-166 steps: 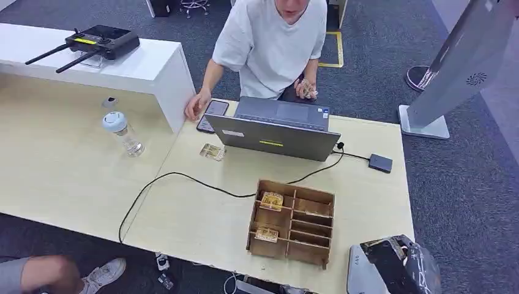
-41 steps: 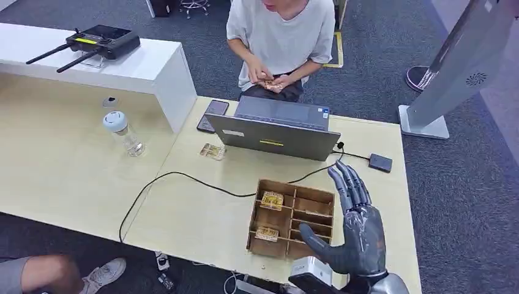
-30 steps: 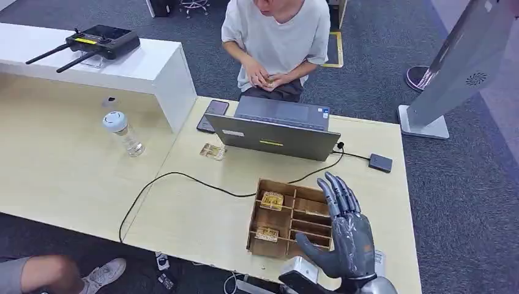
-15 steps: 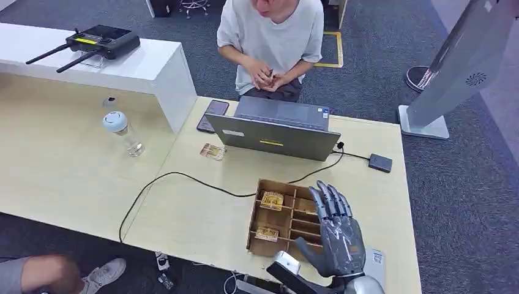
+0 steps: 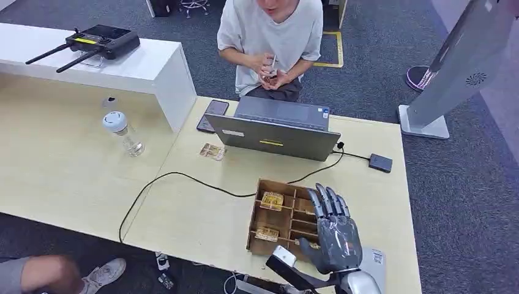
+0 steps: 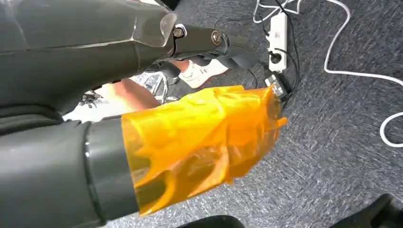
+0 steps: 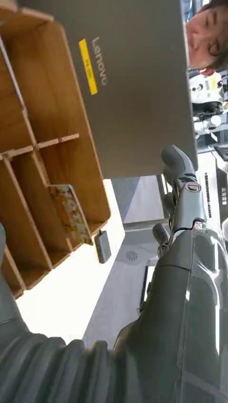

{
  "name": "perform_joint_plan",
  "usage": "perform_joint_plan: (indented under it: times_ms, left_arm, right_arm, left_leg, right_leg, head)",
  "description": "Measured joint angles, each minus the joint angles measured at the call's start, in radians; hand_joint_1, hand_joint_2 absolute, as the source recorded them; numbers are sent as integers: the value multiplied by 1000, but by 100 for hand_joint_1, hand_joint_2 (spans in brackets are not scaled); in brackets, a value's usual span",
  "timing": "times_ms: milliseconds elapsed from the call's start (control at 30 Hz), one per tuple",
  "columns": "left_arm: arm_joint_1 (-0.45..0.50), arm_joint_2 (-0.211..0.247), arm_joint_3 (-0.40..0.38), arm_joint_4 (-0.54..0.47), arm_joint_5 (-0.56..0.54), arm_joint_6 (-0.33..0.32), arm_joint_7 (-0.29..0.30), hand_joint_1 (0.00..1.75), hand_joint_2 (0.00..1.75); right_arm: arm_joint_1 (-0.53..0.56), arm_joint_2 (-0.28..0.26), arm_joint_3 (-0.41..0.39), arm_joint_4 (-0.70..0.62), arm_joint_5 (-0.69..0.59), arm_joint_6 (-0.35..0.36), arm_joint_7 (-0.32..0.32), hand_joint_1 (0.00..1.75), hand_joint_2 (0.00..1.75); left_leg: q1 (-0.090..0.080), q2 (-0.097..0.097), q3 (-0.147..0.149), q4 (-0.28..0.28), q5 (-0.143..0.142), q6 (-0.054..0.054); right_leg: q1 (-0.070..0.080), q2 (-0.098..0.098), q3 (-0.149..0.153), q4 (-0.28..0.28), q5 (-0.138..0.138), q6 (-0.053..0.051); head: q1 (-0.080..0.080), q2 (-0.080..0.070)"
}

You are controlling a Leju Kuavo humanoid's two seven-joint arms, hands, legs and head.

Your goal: Pass the card to the sensor for recognition and then transmit it.

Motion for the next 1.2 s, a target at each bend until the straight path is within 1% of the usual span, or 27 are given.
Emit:
perform_joint_plan:
  times_ms: [67,167,600,633,700,733,767,900,967,1100,1133,1200]
  left_arm:
    - [2,0,0,0,0,5,0,0,0]
    - [2,0,0,0,0,5,0,0,0]
    - [2,0,0,0,-3,5,0,0,0]
    - [2,0,0,0,-3,5,0,0,0]
    - [2,0,0,0,-3,5,0,0,0]
    - [2,0,0,0,-3,5,0,0,0]
    - [2,0,0,0,-3,5,0,0,0]
    - [2,0,0,0,-5,5,0,0,0]
    - [2,0,0,0,-7,5,0,0,0]
    - [2,0,0,0,-8,5,0,0,0]
    - [2,0,0,0,-8,5,0,0,0]
    - [2,0,0,0,-9,4,0,0,0]
  right_arm:
    - [1,-4,0,6,2,-4,0,0,175]
    - [1,-6,0,12,2,-4,0,7,175]
    - [-1,-12,-1,21,3,-3,5,5,175]
    - [-2,-12,-1,21,3,-3,5,10,175]
    - [-2,-12,-1,21,3,-3,6,10,175]
    - [-3,-12,-1,21,3,-2,7,14,175]
    - [-3,-12,-1,21,3,-2,7,12,175]
    - [-4,-12,-2,21,3,0,7,14,175]
    - [-5,-12,-3,21,3,3,7,23,175]
    - [-9,-12,-6,22,3,11,8,26,175]
    - [-10,-12,-8,22,3,13,8,31,175]
    - [-12,-12,-10,23,3,16,8,31,175]
  left_leg:
    - [0,0,0,0,0,0]
    - [0,0,0,0,0,0]
    - [0,0,0,0,0,0]
    - [0,0,0,0,0,0]
    - [0,0,0,0,0,0]
    - [0,0,0,0,0,0]
    - [0,0,0,0,0,0]
    - [0,0,0,0,0,0]
    - [0,0,0,0,0,0]
    - [0,0,0,0,0,0]
    - [0,0,0,0,0,0]
    - [0,0,0,0,0,0]
  right_leg:
    - [0,0,0,0,0,0]
    - [0,0,0,0,0,0]
    - [0,0,0,0,0,0]
    - [0,0,0,0,0,0]
    - [0,0,0,0,0,0]
    - [0,0,0,0,0,0]
    - [0,0,0,0,0,0]
    - [0,0,0,0,0,0]
    - [0,0,0,0,0,0]
    - [0,0,0,0,0,0]
    - [0,0,0,0,0,0]
    - [0,0,0,0,0,0]
  head:
    - [0,0]
    - [0,0]
    - [0,0]
    - [0,0]
    - [0,0]
    - [0,0]
    - [0,0]
    - [0,0]
    - [0,0]
    - [0,0]
    - [0,0]
    - [0,0]
